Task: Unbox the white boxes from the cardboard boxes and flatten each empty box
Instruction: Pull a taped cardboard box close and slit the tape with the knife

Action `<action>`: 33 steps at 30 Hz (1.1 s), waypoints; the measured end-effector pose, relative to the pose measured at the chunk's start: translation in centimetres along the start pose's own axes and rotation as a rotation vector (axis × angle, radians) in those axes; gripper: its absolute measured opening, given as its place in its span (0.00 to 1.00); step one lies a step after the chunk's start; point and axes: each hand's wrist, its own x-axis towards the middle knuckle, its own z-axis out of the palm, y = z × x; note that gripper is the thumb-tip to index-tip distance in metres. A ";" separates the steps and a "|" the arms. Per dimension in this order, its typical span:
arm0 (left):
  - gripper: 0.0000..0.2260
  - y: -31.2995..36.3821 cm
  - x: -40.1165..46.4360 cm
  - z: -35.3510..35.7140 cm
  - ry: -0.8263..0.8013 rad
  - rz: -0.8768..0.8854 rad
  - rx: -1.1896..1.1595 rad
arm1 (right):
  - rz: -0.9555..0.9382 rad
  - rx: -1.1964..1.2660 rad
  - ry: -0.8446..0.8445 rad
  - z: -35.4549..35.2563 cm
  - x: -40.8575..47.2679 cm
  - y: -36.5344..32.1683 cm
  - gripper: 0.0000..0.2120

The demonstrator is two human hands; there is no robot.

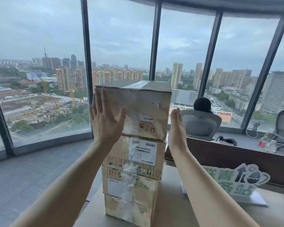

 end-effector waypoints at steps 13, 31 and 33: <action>0.27 -4.1 5.5 -0.4 -0.165 -0.605 -0.770 | 0.038 0.159 0.023 3.3 2.4 -1.9 0.43; 0.29 10.8 1.5 0.1 -0.149 -0.424 -1.032 | -0.060 0.125 0.367 -10.3 -3.1 -6.7 0.24; 0.25 14.6 0.3 1.5 -0.173 -0.404 -1.092 | -0.120 0.135 0.422 -14.5 -3.9 -7.3 0.16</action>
